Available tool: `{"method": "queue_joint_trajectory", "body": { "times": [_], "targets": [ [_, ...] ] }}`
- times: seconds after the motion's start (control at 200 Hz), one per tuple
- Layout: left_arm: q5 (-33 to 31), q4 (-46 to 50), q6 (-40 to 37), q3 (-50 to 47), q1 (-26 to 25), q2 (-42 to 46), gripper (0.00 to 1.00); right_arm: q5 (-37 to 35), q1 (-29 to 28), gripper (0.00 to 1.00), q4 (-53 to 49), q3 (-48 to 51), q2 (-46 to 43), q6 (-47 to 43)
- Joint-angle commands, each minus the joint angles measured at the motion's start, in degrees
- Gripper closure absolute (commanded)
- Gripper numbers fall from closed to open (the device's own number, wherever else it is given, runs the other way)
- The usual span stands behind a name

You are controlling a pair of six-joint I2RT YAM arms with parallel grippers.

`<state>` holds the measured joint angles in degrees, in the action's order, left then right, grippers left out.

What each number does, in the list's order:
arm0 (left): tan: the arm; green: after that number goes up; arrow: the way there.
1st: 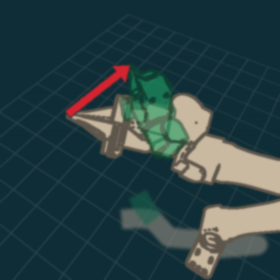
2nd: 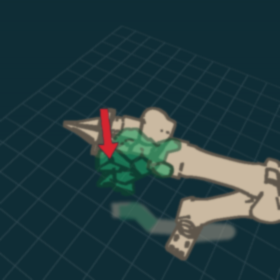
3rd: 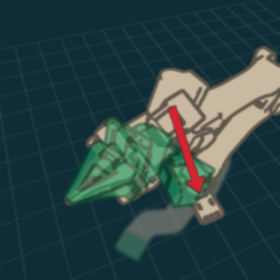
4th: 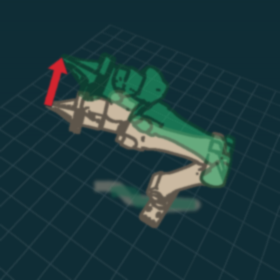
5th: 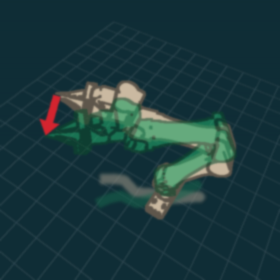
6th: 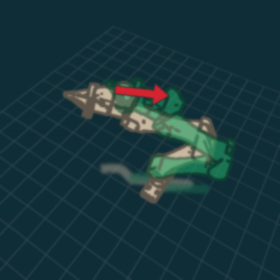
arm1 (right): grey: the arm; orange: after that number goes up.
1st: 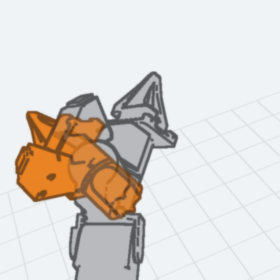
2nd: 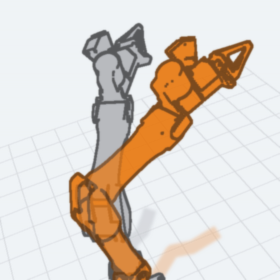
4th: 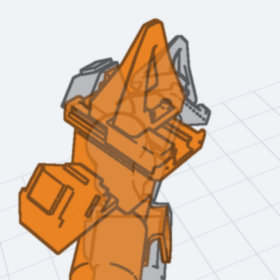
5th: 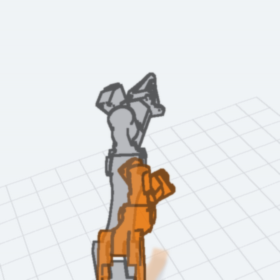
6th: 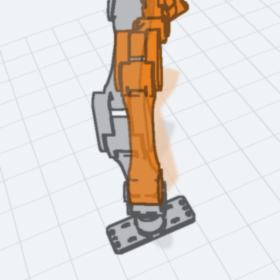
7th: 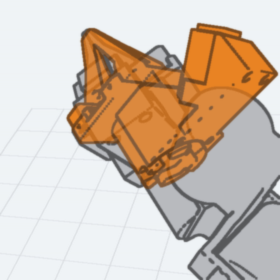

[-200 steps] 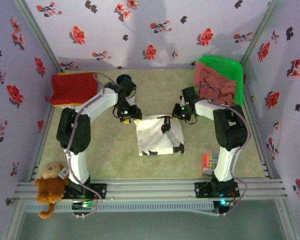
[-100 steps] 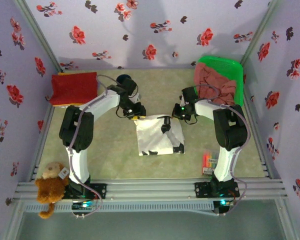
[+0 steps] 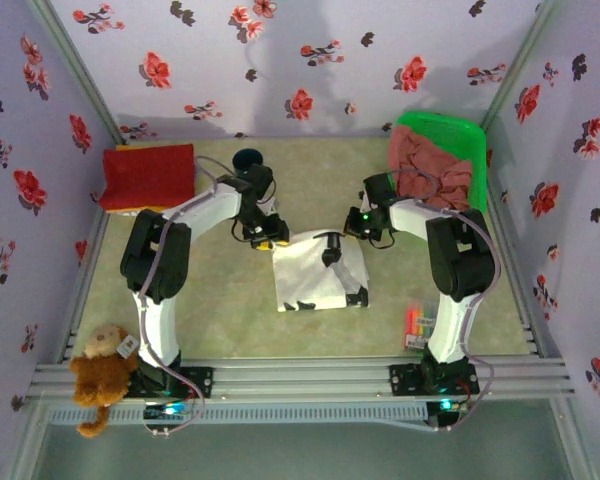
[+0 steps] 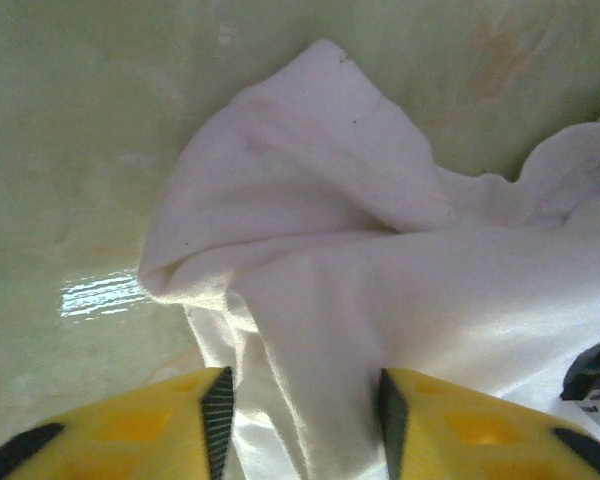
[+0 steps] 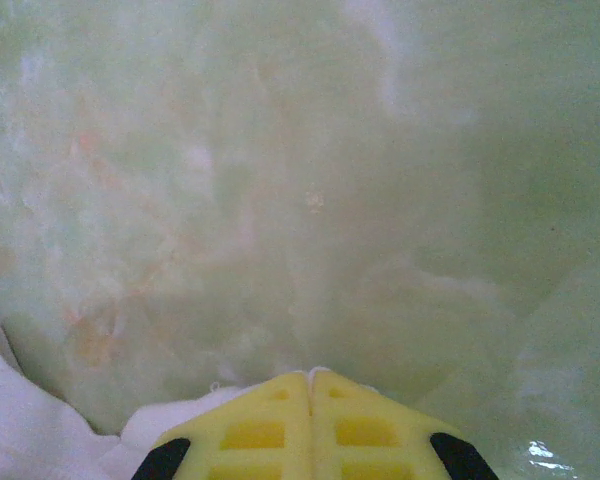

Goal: Fold and stack the t-shirts

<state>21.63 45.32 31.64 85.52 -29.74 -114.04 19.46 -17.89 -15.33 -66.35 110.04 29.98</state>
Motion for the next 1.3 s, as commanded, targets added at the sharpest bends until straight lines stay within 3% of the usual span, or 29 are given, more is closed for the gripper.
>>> {"method": "queue_joint_trajectory", "body": {
  "times": [0.0,0.105,0.2,0.35,0.545,0.62,0.74,1.055,1.295],
  "targets": [
    [2.06,-3.06,2.18,-2.40,-0.59,1.87,0.66,-3.56,0.31,1.00,-6.20,1.58,2.64,-1.08],
    [3.68,-9.01,6.04,-4.96,-0.60,3.18,0.85,-3.49,0.31,1.00,-6.36,1.45,2.66,-1.16],
    [-0.61,-9.83,7.37,-5.27,-0.59,5.92,1.00,-3.71,0.34,1.00,-6.67,1.35,2.70,-1.34],
    [-10.28,-11.75,8.46,-7.48,-0.50,11.73,1.00,-3.91,0.40,1.00,-7.20,1.08,3.07,-1.65],
    [-15.43,-14.03,10.90,-11.99,0.11,13.23,1.00,-4.33,0.72,1.00,-7.55,0.96,3.25,-2.27],
    [-14.43,-16.36,12.55,-13.99,1.14,12.32,1.00,-4.84,0.93,1.00,-8.09,1.00,2.99,-2.72],
    [-7.56,-21.22,14.29,-15.11,4.36,7.09,1.00,-5.67,1.45,1.00,-8.81,1.09,1.98,-3.47],
    [-4.84,-16.43,11.00,-6.99,6.05,-2.56,1.00,-5.21,1.73,1.00,-10.05,1.40,-3.48,-2.98],
    [-3.70,-18.76,10.49,-9.81,5.90,-3.21,0.99,-2.01,2.37,1.00,-9.96,-0.40,-6.95,-1.27]
  ]
}}
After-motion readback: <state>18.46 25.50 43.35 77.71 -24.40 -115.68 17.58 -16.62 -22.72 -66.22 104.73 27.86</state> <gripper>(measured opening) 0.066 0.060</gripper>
